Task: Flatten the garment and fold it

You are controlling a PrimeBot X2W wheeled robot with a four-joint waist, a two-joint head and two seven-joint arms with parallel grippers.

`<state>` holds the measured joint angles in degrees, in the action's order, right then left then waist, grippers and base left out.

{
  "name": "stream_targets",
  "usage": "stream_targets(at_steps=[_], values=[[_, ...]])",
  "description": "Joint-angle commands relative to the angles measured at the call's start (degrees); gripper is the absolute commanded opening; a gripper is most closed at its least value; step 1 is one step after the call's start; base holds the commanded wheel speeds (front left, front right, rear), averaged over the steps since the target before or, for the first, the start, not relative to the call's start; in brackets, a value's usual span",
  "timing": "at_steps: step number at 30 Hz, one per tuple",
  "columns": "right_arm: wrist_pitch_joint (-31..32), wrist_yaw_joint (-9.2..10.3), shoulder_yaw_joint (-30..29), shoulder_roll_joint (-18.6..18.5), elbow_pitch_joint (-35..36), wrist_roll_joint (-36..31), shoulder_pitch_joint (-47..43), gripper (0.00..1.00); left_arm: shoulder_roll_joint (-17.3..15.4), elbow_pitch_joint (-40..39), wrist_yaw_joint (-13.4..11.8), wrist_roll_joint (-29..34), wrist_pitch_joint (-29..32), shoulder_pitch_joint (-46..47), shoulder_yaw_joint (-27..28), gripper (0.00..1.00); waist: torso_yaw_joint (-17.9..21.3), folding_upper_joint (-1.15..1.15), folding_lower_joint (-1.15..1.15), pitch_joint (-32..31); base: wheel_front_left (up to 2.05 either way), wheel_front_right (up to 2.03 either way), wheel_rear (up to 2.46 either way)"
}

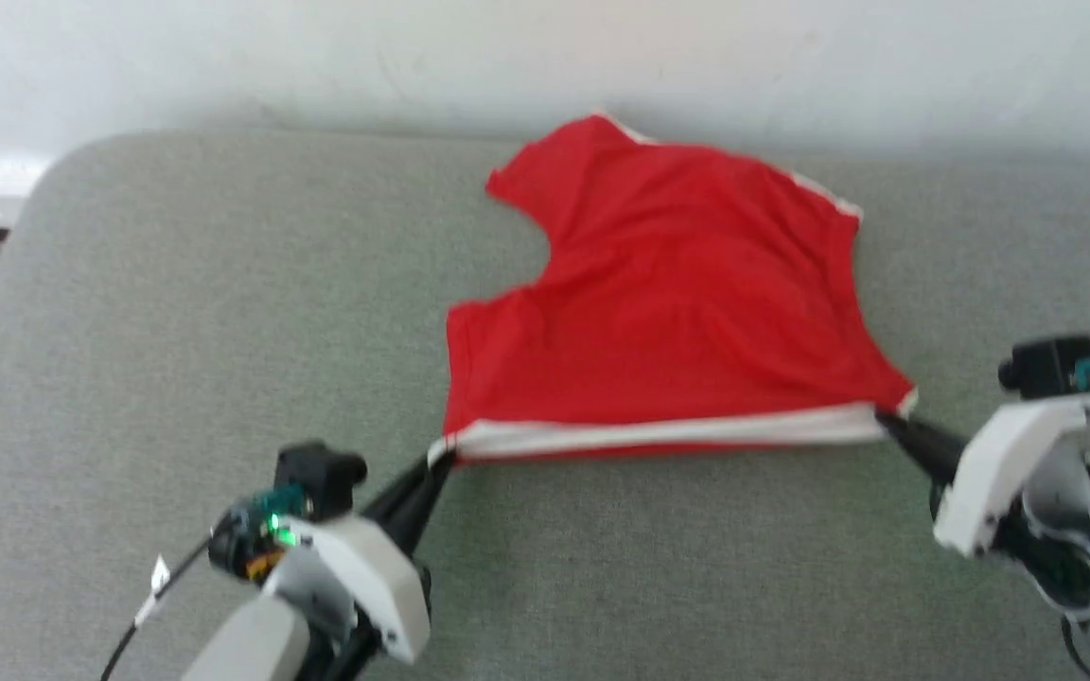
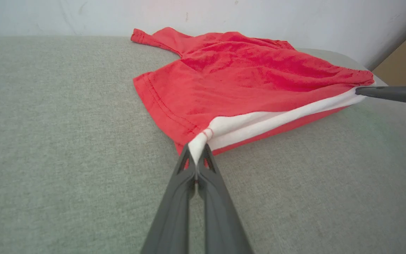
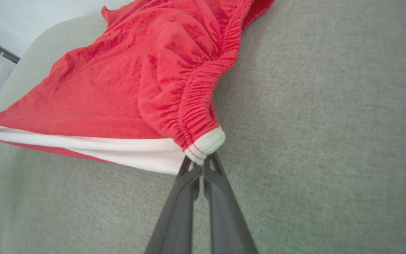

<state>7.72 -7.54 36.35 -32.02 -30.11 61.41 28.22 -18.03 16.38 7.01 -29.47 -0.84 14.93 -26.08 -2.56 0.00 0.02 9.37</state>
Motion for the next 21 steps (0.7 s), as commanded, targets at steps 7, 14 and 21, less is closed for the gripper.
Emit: stream_targets(at_steps=[7,14,21], values=[[6.2,0.05,-2.4,-4.7,4.6,1.2,-11.6,0.00,-2.9,-9.9,-1.4,-3.3,4.3,-13.7,-1.6,0.00,-0.2,0.00,-0.02,-8.4,0.00,0.00,0.00],[14.5,0.05,-6.9,-8.1,8.7,0.6,-22.7,0.00,-5.0,-17.3,-2.9,-5.8,8.0,-24.5,-3.7,0.00,0.2,0.00,-0.02,-11.7,0.00,0.00,0.00],[18.9,0.05,-13.7,-8.5,13.5,-1.3,-31.0,0.00,-5.9,-21.9,-4.3,-6.8,9.0,-29.7,-4.5,0.00,0.8,0.00,-0.02,-13.0,0.00,0.00,0.00]])
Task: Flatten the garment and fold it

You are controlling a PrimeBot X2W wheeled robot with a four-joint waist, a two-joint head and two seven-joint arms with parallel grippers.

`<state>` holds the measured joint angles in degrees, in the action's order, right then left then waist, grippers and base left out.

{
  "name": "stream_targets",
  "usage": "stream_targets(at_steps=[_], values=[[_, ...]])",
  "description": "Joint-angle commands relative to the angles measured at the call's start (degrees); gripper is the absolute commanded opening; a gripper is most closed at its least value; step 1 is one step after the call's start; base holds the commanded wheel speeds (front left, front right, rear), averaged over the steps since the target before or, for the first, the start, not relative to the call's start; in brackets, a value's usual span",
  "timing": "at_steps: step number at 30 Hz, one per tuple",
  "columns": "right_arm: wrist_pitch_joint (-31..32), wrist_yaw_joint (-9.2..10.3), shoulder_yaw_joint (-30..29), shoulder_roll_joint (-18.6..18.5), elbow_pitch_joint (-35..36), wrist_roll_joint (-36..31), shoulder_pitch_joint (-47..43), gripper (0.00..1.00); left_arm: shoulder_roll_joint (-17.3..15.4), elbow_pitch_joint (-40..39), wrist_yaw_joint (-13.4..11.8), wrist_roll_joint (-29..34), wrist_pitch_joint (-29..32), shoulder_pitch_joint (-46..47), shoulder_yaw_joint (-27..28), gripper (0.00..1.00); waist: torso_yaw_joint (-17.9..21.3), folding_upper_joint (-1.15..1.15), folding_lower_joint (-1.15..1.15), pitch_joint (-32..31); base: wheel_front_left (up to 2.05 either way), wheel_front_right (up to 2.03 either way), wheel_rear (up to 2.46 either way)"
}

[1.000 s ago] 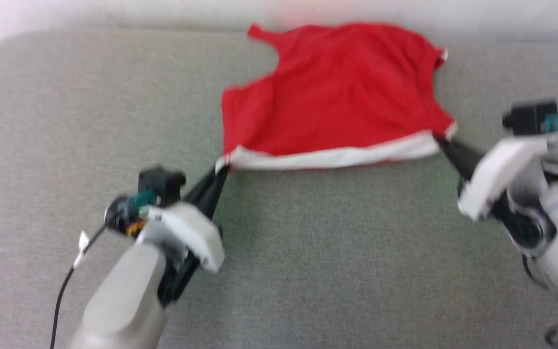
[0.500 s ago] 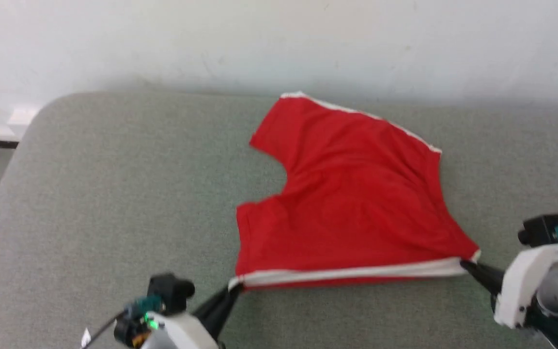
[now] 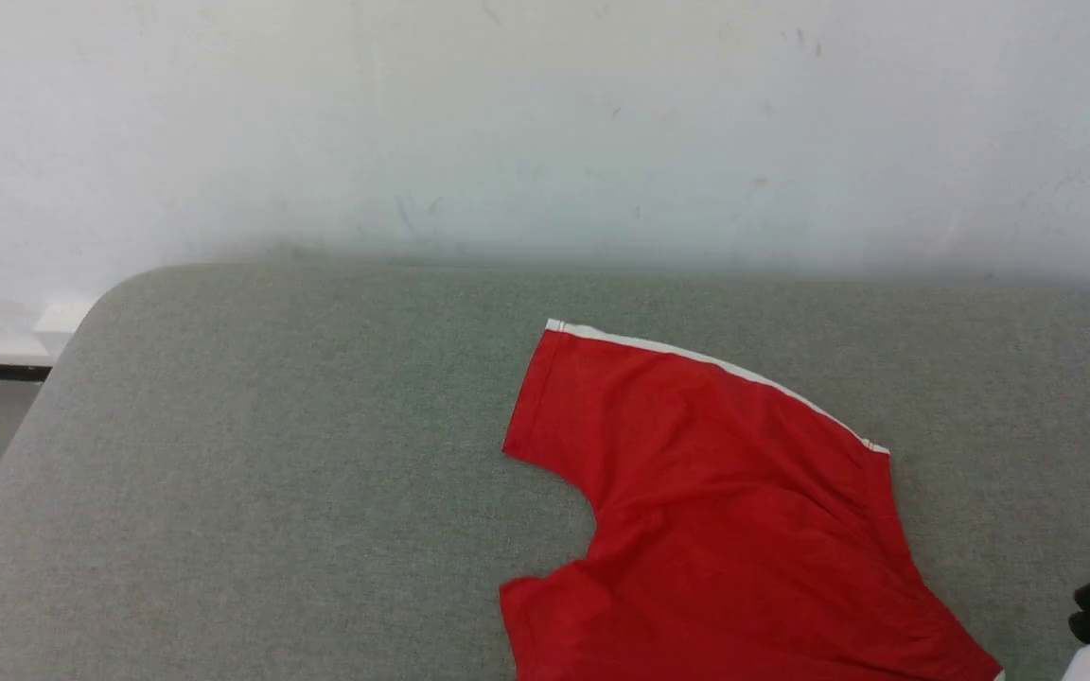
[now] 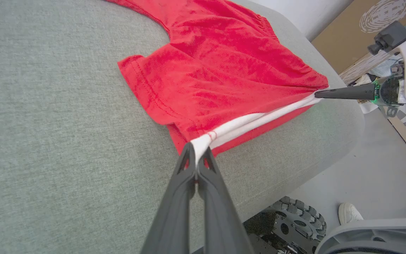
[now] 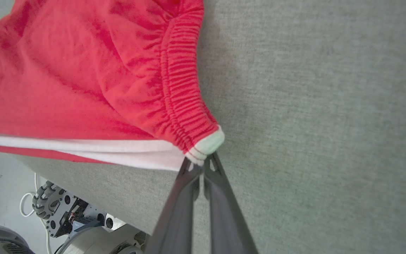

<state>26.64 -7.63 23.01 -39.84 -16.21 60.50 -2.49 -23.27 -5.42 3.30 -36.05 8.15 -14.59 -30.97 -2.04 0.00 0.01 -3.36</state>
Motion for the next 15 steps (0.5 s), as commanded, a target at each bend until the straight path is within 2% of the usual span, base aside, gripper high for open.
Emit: stream_targets(at_steps=[1,8,15], values=[[0.6,0.14,-1.7,-0.4,0.5,-0.9,-1.3,0.00,-0.7,-0.6,-0.7,-0.3,0.0,-0.5,0.3,0.00,0.4,0.00,-0.01,-0.3,0.00,0.00,0.00],[5.4,0.14,-11.1,2.9,8.3,-5.0,-4.0,0.00,-0.9,-3.5,-1.0,1.4,-1.8,2.9,1.5,0.00,1.5,0.00,-0.01,1.3,0.00,0.00,0.00],[13.0,0.14,-18.2,7.7,15.8,-7.8,-0.6,0.00,-0.6,-5.1,-1.0,2.3,-1.6,10.5,3.6,0.00,2.8,0.00,-0.01,5.5,0.00,0.00,0.00]])
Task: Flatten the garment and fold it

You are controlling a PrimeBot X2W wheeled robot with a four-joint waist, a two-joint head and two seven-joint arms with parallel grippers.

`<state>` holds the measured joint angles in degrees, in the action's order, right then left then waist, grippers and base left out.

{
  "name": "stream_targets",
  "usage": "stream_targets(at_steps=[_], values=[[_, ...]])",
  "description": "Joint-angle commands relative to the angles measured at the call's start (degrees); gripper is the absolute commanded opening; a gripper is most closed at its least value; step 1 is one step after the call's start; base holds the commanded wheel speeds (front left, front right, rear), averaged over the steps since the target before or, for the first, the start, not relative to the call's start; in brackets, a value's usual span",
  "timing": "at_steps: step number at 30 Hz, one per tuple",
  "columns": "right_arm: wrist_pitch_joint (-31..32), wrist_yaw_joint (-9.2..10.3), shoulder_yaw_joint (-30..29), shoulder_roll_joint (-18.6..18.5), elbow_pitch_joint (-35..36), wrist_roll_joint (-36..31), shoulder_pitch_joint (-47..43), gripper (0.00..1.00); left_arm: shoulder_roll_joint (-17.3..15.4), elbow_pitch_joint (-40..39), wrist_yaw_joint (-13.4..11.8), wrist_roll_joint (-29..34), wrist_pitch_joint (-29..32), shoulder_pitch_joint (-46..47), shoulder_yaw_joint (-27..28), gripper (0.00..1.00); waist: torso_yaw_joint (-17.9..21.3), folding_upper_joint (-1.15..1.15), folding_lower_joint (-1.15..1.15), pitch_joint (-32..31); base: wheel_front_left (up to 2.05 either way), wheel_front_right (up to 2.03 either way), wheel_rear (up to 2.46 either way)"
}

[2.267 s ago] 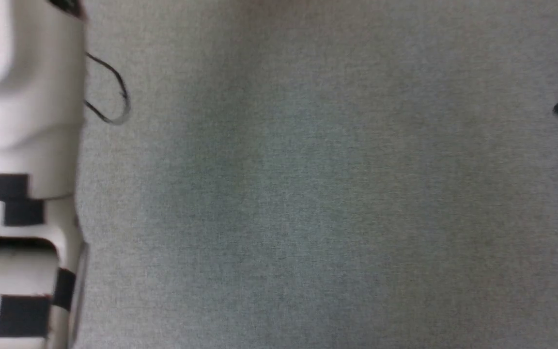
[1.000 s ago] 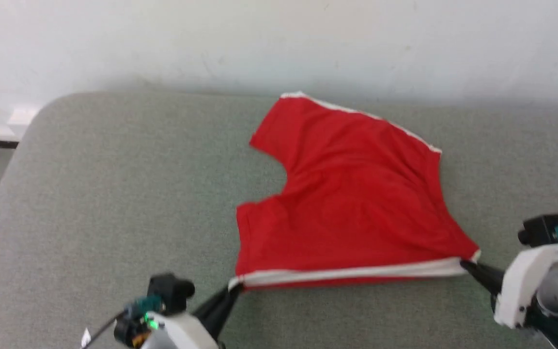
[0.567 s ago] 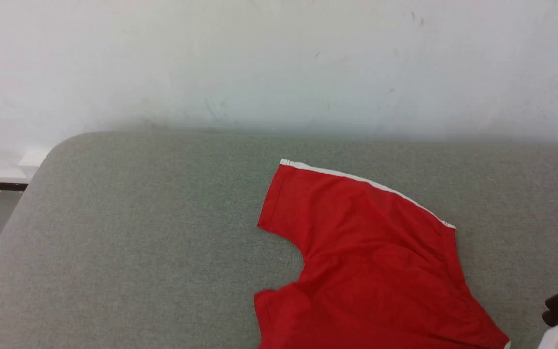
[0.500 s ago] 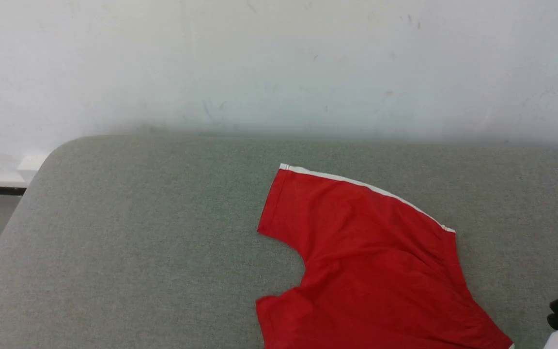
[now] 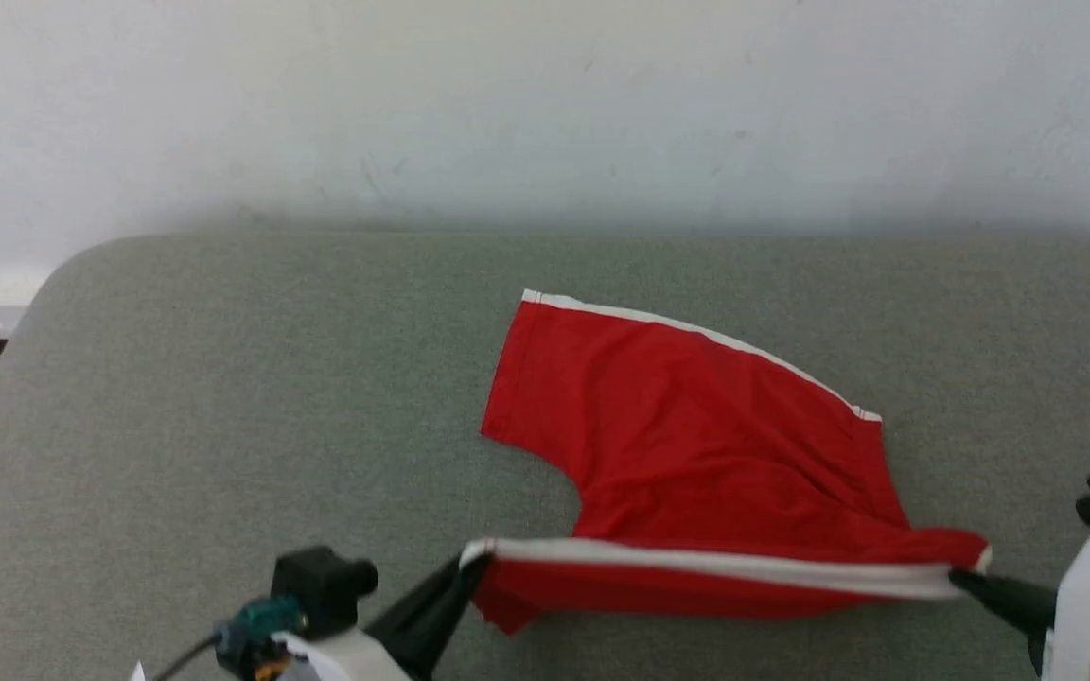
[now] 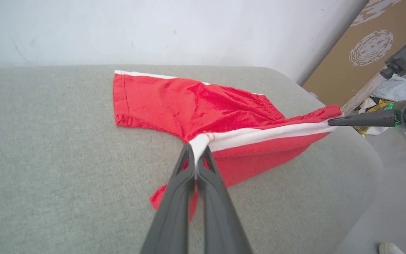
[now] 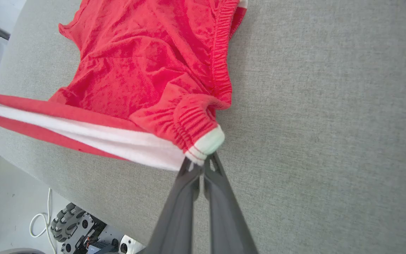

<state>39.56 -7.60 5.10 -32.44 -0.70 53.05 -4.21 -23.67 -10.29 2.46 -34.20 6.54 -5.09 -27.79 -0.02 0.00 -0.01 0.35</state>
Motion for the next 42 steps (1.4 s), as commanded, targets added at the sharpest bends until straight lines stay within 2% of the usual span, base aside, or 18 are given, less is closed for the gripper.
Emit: stream_targets(at_steps=[1,7,17,29,42], values=[[1.2,0.11,-1.0,1.2,0.9,-0.8,2.1,0.00,-0.3,-0.1,0.0,0.6,0.1,2.5,0.7,0.00,0.9,0.00,0.01,2.6,0.00,0.00,0.00],[8.1,0.11,-3.8,7.0,1.4,-4.0,11.9,0.00,0.4,2.6,0.9,1.3,1.4,12.6,2.1,0.00,2.1,0.00,0.01,8.0,0.00,0.00,0.00],[15.3,0.11,-4.1,12.8,-8.2,-13.0,29.1,0.00,2.9,16.0,3.6,1.8,2.3,32.5,1.5,0.00,3.2,0.00,0.01,15.4,0.00,0.00,0.00],[14.1,0.11,-2.7,15.9,-18.4,-19.3,41.3,0.00,5.5,36.4,4.9,2.3,0.0,52.8,-3.3,0.00,4.3,0.00,0.01,21.2,0.00,0.00,0.00],[9.9,0.11,-0.7,16.7,-24.2,-19.7,45.5,0.00,7.0,51.6,5.0,0.4,-5.9,62.9,-10.7,0.00,4.8,0.00,0.01,23.8,0.00,0.00,0.00]])
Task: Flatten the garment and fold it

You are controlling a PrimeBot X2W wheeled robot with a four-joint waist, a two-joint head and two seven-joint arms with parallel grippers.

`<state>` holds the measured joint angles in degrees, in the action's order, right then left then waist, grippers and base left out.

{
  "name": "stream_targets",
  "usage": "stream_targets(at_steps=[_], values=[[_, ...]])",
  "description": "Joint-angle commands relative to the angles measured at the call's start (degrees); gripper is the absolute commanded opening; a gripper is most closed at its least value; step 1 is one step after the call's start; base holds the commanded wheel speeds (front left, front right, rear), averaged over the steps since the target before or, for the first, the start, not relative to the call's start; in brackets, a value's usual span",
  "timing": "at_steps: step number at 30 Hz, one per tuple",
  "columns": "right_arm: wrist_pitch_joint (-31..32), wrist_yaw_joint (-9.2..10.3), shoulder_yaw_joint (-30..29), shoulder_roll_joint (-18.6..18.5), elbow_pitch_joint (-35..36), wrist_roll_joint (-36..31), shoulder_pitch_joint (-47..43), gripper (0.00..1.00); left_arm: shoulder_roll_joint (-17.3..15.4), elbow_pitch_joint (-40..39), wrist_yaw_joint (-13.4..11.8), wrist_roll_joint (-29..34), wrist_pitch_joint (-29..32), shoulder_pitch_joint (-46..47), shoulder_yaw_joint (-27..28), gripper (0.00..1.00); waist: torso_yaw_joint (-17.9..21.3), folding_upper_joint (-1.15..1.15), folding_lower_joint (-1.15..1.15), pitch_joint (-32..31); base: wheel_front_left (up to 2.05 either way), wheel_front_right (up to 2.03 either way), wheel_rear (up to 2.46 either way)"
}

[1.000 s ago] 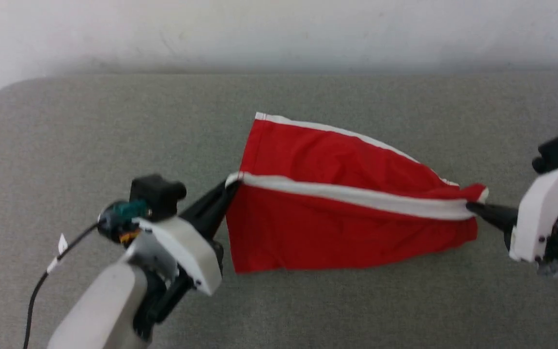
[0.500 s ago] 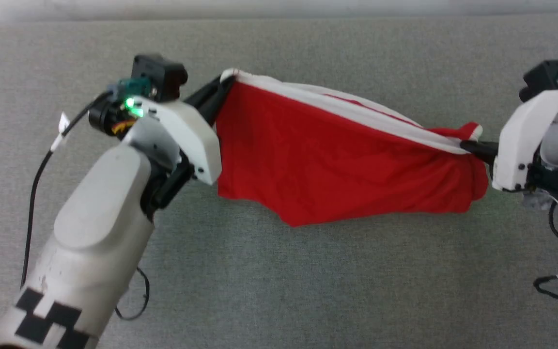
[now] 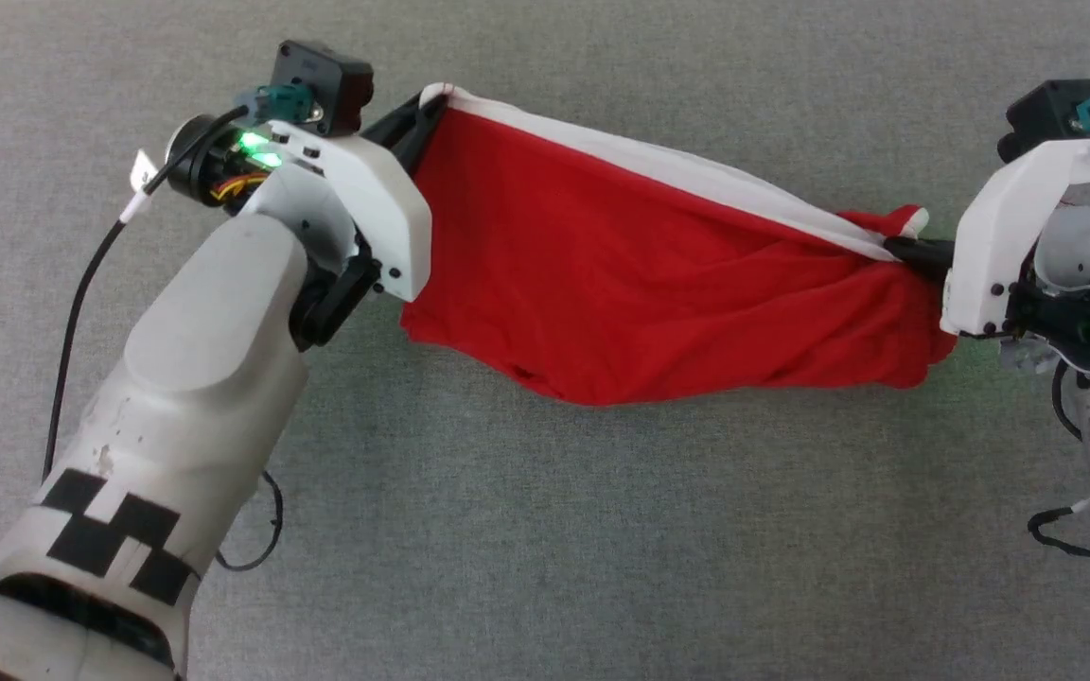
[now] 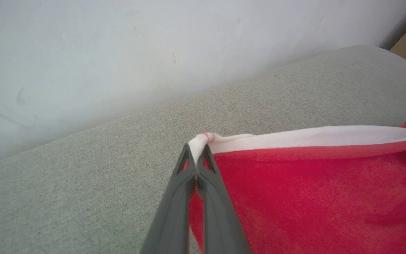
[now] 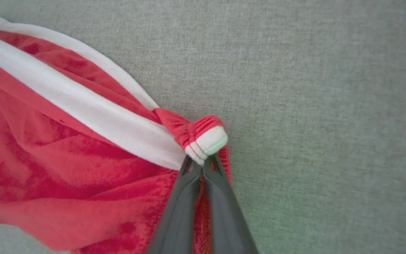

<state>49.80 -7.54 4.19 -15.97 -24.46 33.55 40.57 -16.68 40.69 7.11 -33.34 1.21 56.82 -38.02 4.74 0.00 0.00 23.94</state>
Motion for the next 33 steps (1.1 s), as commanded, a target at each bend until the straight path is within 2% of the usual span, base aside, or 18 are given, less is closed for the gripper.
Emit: stream_targets(at_steps=[1,2,3,4,12,15,20,21,24,26,29,33], values=[[-0.8,0.05,0.2,0.2,-0.8,-0.2,0.9,0.00,0.1,1.5,0.4,-0.7,-1.0,1.5,-1.1,0.00,0.0,0.00,0.00,0.4,0.00,0.00,0.00],[-1.5,0.05,0.2,0.1,-1.0,-0.4,1.1,0.00,0.3,2.4,0.4,-0.9,-1.5,2.0,-1.6,0.00,0.0,0.00,0.00,0.5,0.00,0.00,0.00],[-2.3,0.05,0.2,0.0,-1.2,-0.6,1.3,0.62,0.4,3.5,0.4,-1.1,-1.9,2.4,-2.0,0.00,-0.1,0.00,0.00,0.5,0.00,0.00,0.00],[-2.8,0.05,0.3,0.0,-1.6,-0.6,1.4,1.00,0.5,4.7,0.4,-0.8,-2.5,2.8,-2.3,1.00,-0.1,0.00,0.00,0.5,0.00,0.00,0.00],[-6.6,0.05,3.2,-1.6,-0.7,1.3,0.8,1.00,2.6,11.3,0.4,-2.7,-7.3,2.6,-3.9,1.00,-1.1,0.00,0.00,-3.1,0.00,0.00,0.00],[-11.2,0.05,5.0,-3.2,2.1,1.3,-0.4,1.00,2.9,12.2,0.4,-4.2,-9.9,1.4,-3.2,1.00,-1.5,0.00,0.00,-5.8,0.00,0.00,0.00],[-22.3,0.05,7.0,-6.0,6.9,-1.1,-5.2,1.00,3.3,11.5,-0.3,-6.8,-14.0,-2.5,-0.7,1.00,-2.4,0.00,0.00,-10.3,0.00,0.00,0.00],[-22.3,0.05,7.0,-6.0,6.9,-1.1,-5.2,1.00,3.3,11.5,-0.3,-6.8,-14.0,-2.5,-0.7,1.00,-2.4,0.00,0.00,-10.3,0.00,0.00,0.00],[-28.5,0.05,7.5,-6.6,8.3,-4.2,-9.6,1.00,3.1,9.4,-2.8,-8.1,-15.6,-6.7,1.8,1.00,-2.2,0.00,0.00,-12.6,0.00,0.00,0.00],[-31.6,0.05,6.5,-5.6,8.5,-5.7,-12.9,1.00,3.2,6.9,-4.5,-8.7,-16.0,-10.9,3.4,1.00,-2.0,0.00,0.00,-13.8,0.00,0.00,0.00],[-34.6,0.05,3.5,-2.9,8.7,-8.1,-17.7,1.00,2.9,1.5,-7.5,-8.1,-16.2,-17.2,5.8,1.00,-1.9,0.00,0.00,-14.9,0.00,0.00,0.00],[-35.3,0.05,-1.9,2.3,9.1,-12.6,-23.4,1.00,2.2,-5.5,-11.0,-5.1,-16.2,-24.8,6.8,1.00,-1.6,0.00,0.00,-15.3,0.00,0.00,0.00]])
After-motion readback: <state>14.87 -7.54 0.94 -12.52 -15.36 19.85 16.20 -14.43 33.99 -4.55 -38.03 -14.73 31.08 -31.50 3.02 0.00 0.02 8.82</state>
